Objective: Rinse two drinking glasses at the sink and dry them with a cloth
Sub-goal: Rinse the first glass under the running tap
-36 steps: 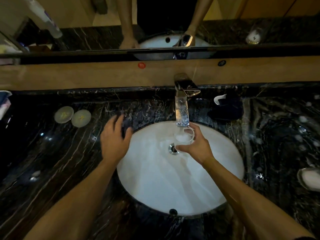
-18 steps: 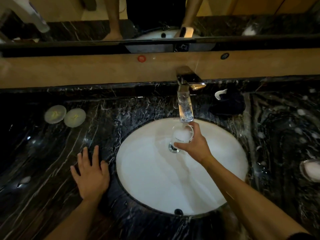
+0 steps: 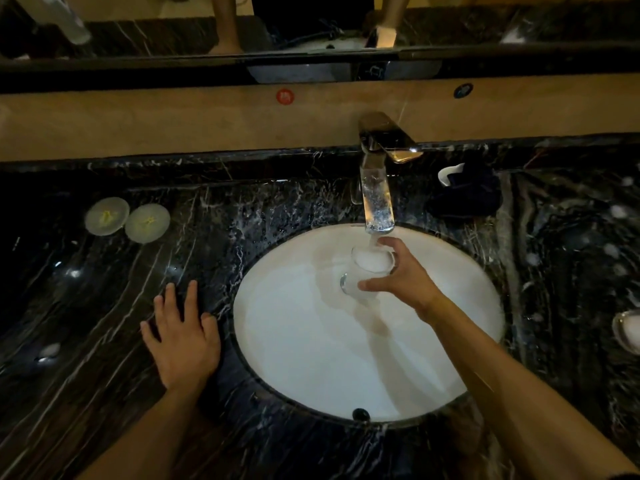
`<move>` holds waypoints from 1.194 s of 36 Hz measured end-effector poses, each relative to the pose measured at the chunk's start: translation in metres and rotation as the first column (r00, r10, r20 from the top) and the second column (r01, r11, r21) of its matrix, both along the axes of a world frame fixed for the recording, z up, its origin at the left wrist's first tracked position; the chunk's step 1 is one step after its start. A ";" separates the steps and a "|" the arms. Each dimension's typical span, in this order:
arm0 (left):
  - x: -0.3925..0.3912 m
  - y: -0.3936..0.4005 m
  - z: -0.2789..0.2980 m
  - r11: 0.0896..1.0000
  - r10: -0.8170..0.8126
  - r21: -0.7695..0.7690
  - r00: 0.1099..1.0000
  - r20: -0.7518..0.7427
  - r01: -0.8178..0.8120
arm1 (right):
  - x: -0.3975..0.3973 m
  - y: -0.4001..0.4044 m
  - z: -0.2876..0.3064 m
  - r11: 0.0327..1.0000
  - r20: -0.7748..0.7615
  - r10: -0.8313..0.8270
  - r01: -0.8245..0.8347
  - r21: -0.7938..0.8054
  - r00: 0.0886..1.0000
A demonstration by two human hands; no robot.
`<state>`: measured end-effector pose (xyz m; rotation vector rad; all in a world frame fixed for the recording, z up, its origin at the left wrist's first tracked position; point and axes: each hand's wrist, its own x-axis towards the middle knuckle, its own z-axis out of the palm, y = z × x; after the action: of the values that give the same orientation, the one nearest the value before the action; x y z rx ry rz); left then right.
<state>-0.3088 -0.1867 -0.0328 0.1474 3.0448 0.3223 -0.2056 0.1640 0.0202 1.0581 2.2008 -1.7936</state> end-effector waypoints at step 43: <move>-0.001 0.001 0.001 0.999 -0.017 -0.036 1.000 0.003 0.017 | -0.014 -0.008 -0.027 0.950 -0.013 -0.310 0.310 -0.026 0.951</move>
<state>-0.3102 -0.1857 -0.0316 0.1698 3.0428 0.2657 -0.2197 0.1557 -0.0072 1.4589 2.1116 -1.9466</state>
